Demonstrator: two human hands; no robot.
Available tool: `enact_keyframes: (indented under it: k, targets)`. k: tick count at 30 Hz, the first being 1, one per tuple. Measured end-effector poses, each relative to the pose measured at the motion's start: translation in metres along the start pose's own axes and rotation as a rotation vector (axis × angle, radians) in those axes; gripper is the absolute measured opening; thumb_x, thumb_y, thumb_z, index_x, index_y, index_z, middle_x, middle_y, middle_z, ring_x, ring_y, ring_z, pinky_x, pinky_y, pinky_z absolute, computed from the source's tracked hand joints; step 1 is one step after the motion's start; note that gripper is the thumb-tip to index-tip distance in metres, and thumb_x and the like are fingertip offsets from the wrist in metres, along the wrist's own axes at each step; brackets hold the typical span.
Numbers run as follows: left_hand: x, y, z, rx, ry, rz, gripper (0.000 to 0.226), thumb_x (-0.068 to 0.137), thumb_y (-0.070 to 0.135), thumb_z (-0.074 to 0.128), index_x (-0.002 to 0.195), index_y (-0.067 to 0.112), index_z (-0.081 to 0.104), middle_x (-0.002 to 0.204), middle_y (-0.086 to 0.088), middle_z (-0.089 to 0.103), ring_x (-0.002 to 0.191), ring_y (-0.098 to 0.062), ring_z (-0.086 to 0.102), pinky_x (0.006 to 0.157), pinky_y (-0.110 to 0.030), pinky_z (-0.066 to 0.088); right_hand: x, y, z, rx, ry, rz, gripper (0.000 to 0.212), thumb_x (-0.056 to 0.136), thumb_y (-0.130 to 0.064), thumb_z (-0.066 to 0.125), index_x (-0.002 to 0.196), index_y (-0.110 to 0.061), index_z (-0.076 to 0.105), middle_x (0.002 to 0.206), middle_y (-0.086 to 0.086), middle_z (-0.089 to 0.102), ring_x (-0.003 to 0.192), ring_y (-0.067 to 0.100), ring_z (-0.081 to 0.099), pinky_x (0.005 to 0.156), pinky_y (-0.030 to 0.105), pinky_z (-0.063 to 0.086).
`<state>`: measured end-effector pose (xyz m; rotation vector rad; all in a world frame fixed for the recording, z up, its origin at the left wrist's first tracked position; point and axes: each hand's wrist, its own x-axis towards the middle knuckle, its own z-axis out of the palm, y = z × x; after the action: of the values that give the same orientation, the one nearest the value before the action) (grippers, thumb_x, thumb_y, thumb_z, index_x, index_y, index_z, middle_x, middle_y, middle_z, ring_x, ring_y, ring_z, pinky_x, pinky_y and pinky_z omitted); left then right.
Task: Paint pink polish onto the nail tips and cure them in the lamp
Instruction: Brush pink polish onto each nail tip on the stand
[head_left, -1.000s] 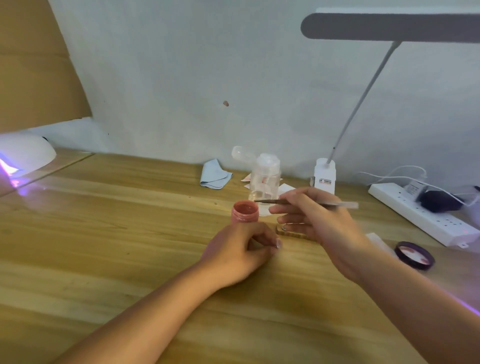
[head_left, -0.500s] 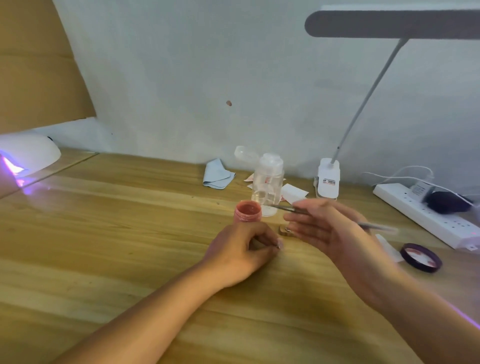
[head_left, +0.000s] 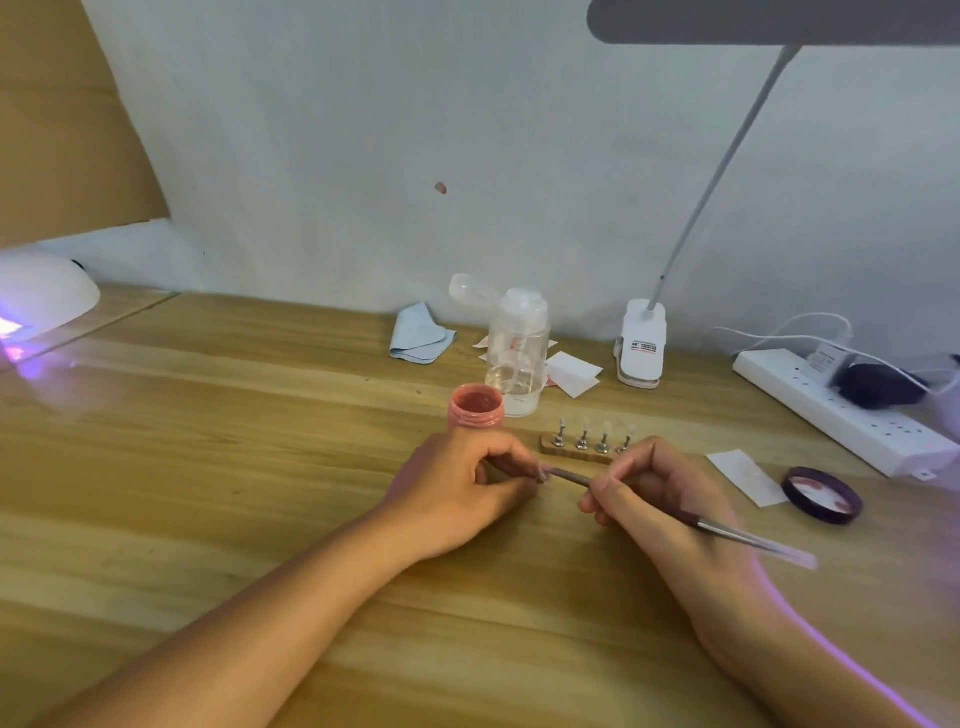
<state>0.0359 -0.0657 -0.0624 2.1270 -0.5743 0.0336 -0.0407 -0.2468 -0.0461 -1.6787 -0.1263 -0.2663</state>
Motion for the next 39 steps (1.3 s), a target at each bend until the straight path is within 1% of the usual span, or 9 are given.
enact_keyframes:
  k: [8, 11, 13, 16, 25, 30, 33, 36, 39]
  targets:
    - [-0.0003, 0.0005, -0.0010, 0.002, 0.006, 0.016, 0.017, 0.083, 0.023, 0.077, 0.080, 0.039, 0.072, 0.071, 0.030, 0.065, 0.047, 0.006, 0.043, 0.048, -0.009, 0.029, -0.0005, -0.0023, 0.0002, -0.048, 0.035, 0.018, 0.009, 0.083, -0.001, 0.063, 0.079, -0.003, 0.056, 0.069, 0.011, 0.067, 0.063, 0.011, 0.056, 0.064, 0.028, 0.041]
    - [-0.0009, 0.0006, -0.0010, -0.002, -0.003, 0.030, 0.014, 0.083, 0.022, 0.077, 0.083, 0.036, 0.073, 0.064, 0.033, 0.061, 0.047, 0.012, 0.045, 0.048, -0.006, 0.029, -0.0009, -0.0034, 0.0017, -0.037, 0.016, -0.024, 0.009, 0.086, 0.001, 0.063, 0.082, 0.001, 0.054, 0.068, 0.008, 0.068, 0.061, 0.007, 0.057, 0.061, 0.017, 0.043]
    - [-0.0018, 0.0014, -0.0014, 0.007, -0.005, 0.039, 0.015, 0.084, 0.022, 0.077, 0.084, 0.036, 0.072, 0.056, 0.035, 0.057, 0.046, 0.014, 0.044, 0.047, -0.006, 0.029, -0.0009, -0.0038, 0.0030, -0.054, 0.006, -0.028, 0.009, 0.087, 0.000, 0.064, 0.084, 0.001, 0.056, 0.070, 0.010, 0.068, 0.062, 0.007, 0.057, 0.060, 0.015, 0.043]
    - [-0.0022, 0.0020, -0.0017, 0.010, -0.009, 0.045, 0.014, 0.084, 0.021, 0.076, 0.087, 0.035, 0.074, 0.052, 0.035, 0.053, 0.046, 0.015, 0.044, 0.046, -0.004, 0.028, -0.0008, -0.0037, 0.0022, -0.069, 0.028, -0.022, 0.008, 0.083, 0.001, 0.064, 0.082, -0.002, 0.056, 0.075, 0.020, 0.065, 0.065, 0.017, 0.053, 0.063, 0.028, 0.041]
    - [-0.0019, 0.0022, -0.0021, 0.012, -0.014, 0.033, 0.023, 0.083, 0.027, 0.076, 0.077, 0.047, 0.069, 0.066, 0.035, 0.061, 0.045, 0.010, 0.043, 0.044, -0.008, 0.028, 0.0001, -0.0022, 0.0000, -0.136, 0.051, -0.013, 0.008, 0.082, -0.001, 0.061, 0.080, -0.005, 0.055, 0.077, 0.025, 0.059, 0.066, 0.020, 0.049, 0.064, 0.034, 0.036]
    - [-0.0020, 0.0028, -0.0021, 0.013, -0.016, 0.034, 0.020, 0.084, 0.025, 0.076, 0.080, 0.043, 0.071, 0.060, 0.035, 0.058, 0.045, 0.012, 0.044, 0.044, -0.006, 0.028, 0.0013, -0.0017, 0.0004, -0.142, 0.040, -0.026, 0.009, 0.083, 0.002, 0.061, 0.080, -0.002, 0.054, 0.076, 0.029, 0.056, 0.066, 0.022, 0.047, 0.065, 0.035, 0.035]
    - [-0.0017, 0.0030, -0.0021, 0.006, -0.016, 0.028, 0.018, 0.084, 0.026, 0.076, 0.081, 0.043, 0.072, 0.067, 0.034, 0.062, 0.047, 0.011, 0.044, 0.046, -0.008, 0.028, 0.0017, -0.0011, -0.0005, -0.138, 0.048, -0.011, 0.010, 0.082, 0.002, 0.061, 0.079, -0.004, 0.053, 0.076, 0.029, 0.055, 0.066, 0.021, 0.045, 0.064, 0.035, 0.034]
    - [-0.0014, 0.0029, -0.0019, 0.007, -0.019, 0.022, 0.019, 0.084, 0.026, 0.076, 0.079, 0.044, 0.071, 0.066, 0.034, 0.062, 0.046, 0.009, 0.043, 0.045, -0.008, 0.028, 0.0018, -0.0011, -0.0005, -0.141, 0.043, -0.012, 0.010, 0.082, 0.001, 0.061, 0.078, -0.005, 0.053, 0.072, 0.026, 0.055, 0.065, 0.021, 0.045, 0.063, 0.034, 0.034]
    - [-0.0015, 0.0034, -0.0023, 0.005, -0.022, 0.015, 0.018, 0.084, 0.025, 0.075, 0.080, 0.041, 0.072, 0.066, 0.034, 0.062, 0.046, 0.011, 0.044, 0.045, -0.007, 0.029, 0.0017, -0.0018, 0.0001, -0.121, 0.063, 0.004, 0.013, 0.077, -0.009, 0.064, 0.076, -0.007, 0.052, 0.067, 0.018, 0.052, 0.064, 0.019, 0.044, 0.062, 0.034, 0.032]
